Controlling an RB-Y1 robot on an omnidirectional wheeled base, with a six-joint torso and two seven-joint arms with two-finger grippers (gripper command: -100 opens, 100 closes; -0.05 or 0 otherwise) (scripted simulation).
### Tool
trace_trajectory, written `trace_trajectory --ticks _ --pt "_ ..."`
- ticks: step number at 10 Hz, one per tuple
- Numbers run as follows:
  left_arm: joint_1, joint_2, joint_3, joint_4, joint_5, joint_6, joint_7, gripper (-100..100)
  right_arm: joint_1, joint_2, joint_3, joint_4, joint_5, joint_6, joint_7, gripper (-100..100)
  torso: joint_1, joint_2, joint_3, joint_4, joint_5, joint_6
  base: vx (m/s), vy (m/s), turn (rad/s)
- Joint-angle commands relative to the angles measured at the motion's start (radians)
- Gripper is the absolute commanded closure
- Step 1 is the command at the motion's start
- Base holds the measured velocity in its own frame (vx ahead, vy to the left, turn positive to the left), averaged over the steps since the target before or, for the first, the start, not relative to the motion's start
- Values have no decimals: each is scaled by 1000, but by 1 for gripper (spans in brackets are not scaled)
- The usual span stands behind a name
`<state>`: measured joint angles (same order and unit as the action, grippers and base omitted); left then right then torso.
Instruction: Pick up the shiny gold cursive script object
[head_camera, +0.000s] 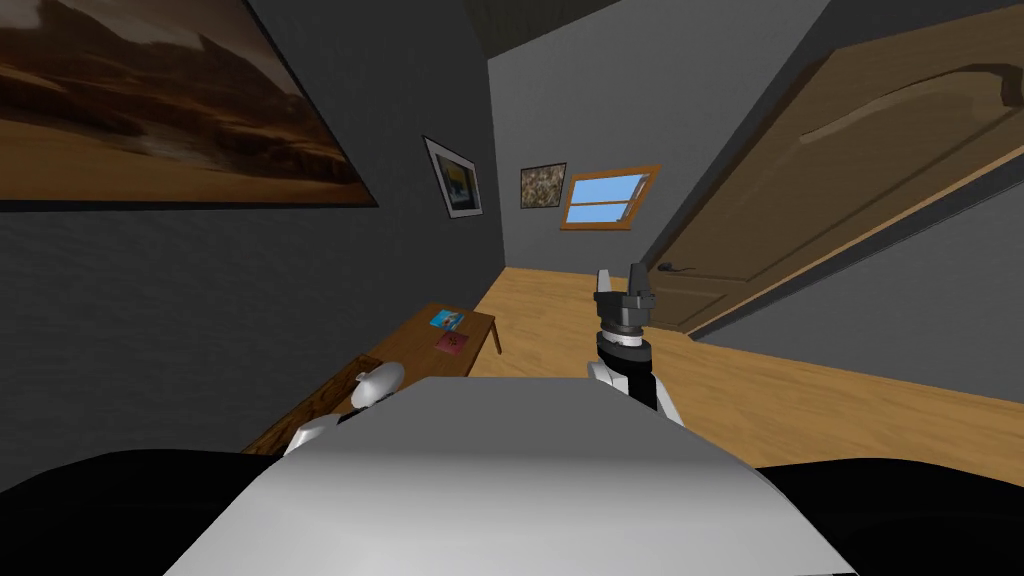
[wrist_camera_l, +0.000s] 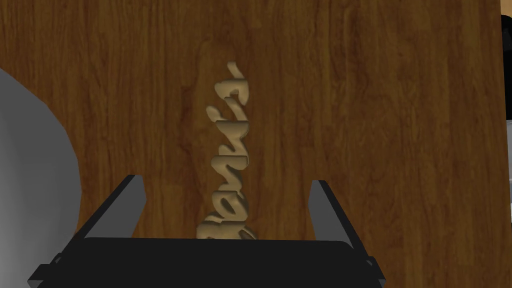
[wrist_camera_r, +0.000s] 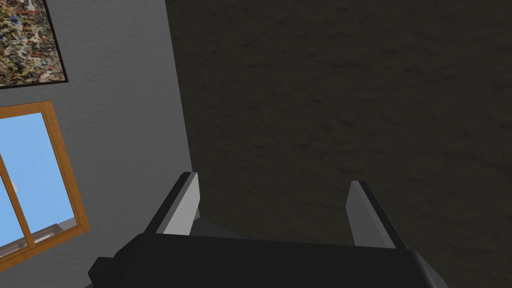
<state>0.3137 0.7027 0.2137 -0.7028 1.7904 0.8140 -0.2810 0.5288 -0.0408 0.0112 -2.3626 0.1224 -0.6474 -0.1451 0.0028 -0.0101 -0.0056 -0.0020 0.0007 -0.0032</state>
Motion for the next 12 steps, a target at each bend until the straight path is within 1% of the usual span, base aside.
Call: trace_trajectory --ticks 1,2,3,4,5,6,7,11,12 --pt "7 -21 13 -6 -16 6 -29 -100 0 0 0 0 0 0 0 0 0 0 0 0 0 0 130 44 160" --pt "30 -44 25 -38 -37 9 -46 -100 0 0 0 0 0 0 0 0 0 -1 0 0 0 0 169 55 249" --pt "41 -55 31 -55 -48 10 -55 -100 0 0 0 0 0 0 0 0 1 -3 -1 -1 0 0 173 30 212" --pt "64 -78 44 -87 -70 13 -73 -100 0 0 0 0 0 0 0 0 0 -3 -2 -1 0 0 177 35 193" --pt "75 -90 50 -103 -80 15 -81 -100 0 0 0 0 0 0 0 0 0 -4 -2 -1 0 0 187 46 189" --pt "67 -77 45 -92 -72 15 -70 -100 0 0 0 0 0 0 0 0 1 -4 -3 -1 0 0 82 16 32" --pt "68 -79 46 -94 -73 16 -73 100 0 0 0 0 0 0 0 0 0 1 0 0 0 1 15 2 -8" --pt "71 -79 47 -91 -72 16 -69 100 0 0 0 0 0 0 0 0 3 8 5 3 2 4 2 -1 8" --pt "71 -79 46 -91 -73 16 -69 0 0 0 0 0 0 0 0 0 4 8 5 3 3 4 0 0 0"
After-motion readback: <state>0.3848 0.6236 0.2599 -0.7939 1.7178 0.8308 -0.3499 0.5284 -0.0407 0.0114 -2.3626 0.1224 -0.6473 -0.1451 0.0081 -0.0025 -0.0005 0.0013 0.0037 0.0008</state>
